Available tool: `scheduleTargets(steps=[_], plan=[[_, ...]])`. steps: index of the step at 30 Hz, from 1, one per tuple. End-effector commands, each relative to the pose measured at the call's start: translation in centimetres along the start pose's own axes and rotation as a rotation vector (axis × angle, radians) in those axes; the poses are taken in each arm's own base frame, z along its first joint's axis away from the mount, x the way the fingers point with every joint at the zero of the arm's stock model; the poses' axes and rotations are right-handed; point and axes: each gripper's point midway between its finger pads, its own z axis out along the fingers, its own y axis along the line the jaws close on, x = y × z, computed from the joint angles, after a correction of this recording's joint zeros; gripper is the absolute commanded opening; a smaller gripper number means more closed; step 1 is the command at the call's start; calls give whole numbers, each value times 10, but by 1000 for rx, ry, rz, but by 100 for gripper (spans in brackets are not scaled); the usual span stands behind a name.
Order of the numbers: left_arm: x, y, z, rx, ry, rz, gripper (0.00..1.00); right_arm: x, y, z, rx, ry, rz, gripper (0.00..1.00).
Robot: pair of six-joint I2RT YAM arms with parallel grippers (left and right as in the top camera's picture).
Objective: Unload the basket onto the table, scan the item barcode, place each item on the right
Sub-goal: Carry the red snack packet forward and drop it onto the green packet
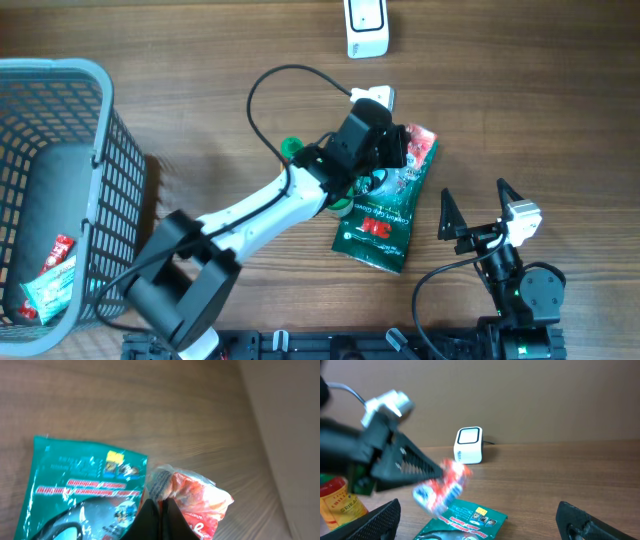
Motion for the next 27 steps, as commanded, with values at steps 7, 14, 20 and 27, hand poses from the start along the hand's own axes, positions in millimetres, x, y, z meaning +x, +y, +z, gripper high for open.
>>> scheduleTargets(steps=[7,14,20,27], plan=[[37,53,27,-202,66,-62,8,-2,-1,0,6,-9,-12,100],[47,49,28,-206,83,-47,20,-2,-1,0,6,-9,-12,100],[37,38,18,-183,64,-22,34,-2,-1,0,6,-9,-12,100],[-8,-15,-35,-67,-56,146,56,-2,-1,0,6,-9,-12,100]])
